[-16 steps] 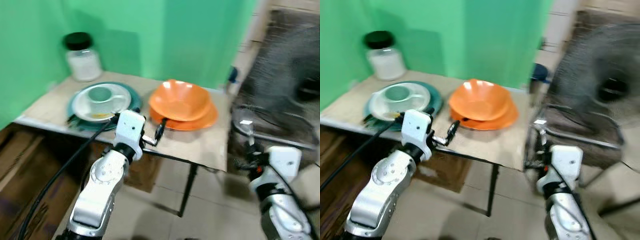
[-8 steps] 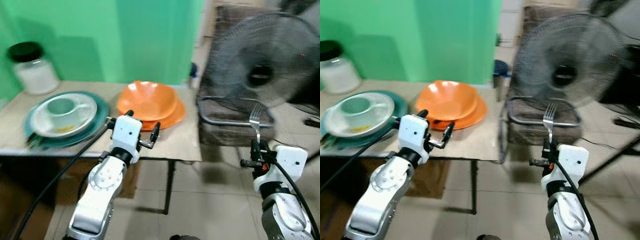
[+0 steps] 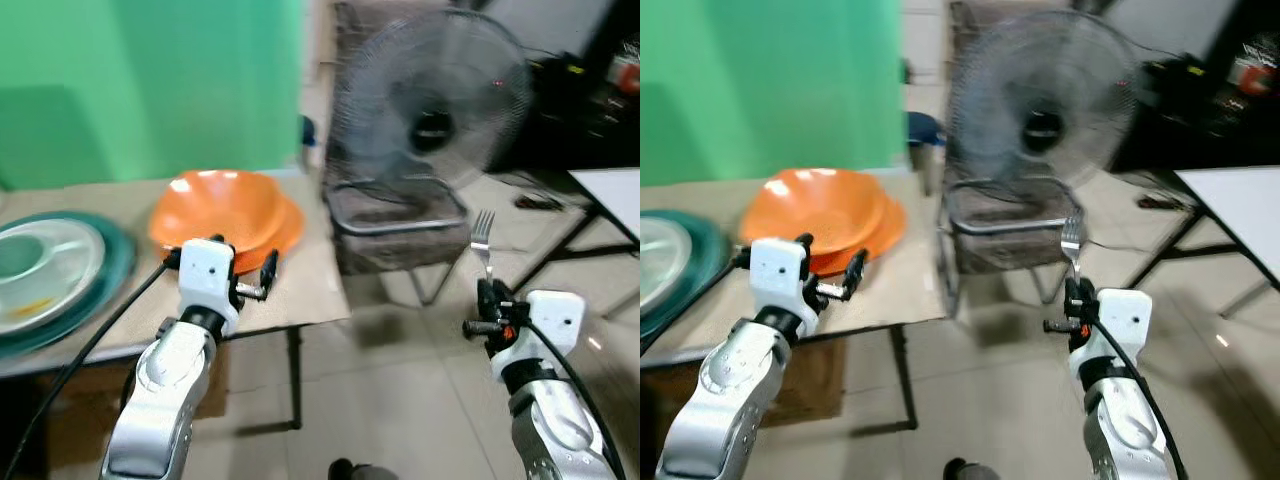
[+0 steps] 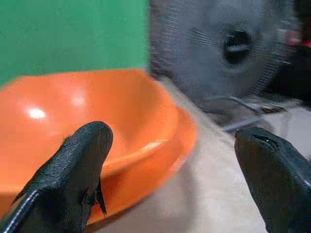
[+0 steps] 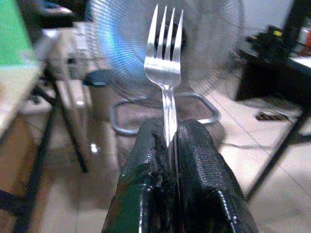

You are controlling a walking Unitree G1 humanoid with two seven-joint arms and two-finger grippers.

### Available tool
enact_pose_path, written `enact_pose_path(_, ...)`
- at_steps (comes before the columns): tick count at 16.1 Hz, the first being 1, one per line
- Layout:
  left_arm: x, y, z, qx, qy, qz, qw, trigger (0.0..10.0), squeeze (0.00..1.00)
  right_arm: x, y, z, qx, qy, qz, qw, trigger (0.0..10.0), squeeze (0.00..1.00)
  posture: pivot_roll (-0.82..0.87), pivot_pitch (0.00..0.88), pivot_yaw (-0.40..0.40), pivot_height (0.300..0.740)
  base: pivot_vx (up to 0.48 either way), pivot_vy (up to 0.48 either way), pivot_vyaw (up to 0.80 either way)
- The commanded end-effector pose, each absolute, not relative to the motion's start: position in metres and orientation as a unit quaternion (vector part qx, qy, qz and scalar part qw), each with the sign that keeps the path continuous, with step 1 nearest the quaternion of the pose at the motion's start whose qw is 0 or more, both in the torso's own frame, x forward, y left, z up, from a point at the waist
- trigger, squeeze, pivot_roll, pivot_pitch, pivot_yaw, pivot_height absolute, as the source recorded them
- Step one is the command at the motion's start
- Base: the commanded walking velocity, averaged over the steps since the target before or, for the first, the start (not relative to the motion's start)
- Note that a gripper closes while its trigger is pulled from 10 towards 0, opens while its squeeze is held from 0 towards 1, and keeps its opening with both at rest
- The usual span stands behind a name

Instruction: Setting the table

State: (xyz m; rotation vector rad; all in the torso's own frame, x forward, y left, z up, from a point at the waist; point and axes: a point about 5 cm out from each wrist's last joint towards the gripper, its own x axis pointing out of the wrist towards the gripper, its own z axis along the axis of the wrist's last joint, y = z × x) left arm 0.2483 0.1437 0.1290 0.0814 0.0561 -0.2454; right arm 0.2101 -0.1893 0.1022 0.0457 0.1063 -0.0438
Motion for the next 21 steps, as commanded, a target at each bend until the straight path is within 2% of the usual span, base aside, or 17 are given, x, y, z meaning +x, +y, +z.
enact_pose_path(1,0.247,0.141,0.132,0.039,0.024,-0.132,0.990,10.0,0.00,0.213,-0.191,0.108,0.024,0.035,-0.024,0.999,10.0,0.00,0.03,0.000,-0.037,0.740,0.000,0.000,-0.80)
enact_pose_path(10,0.255,0.131,0.135,0.059,0.025,-0.153,0.986,10.0,0.00,0.210,-0.185,0.110,0.049,0.045,-0.052,0.996,10.0,0.00,0.02,0.000,-0.008,0.740,0.000,0.000,-0.80)
enact_pose_path(21,0.263,0.134,0.143,0.032,0.004,-0.152,0.988,10.0,0.00,0.211,-0.176,0.111,0.041,0.058,-0.019,0.997,10.0,0.00,0.02,0.000,-0.010,0.740,0.025,0.000,-0.77)
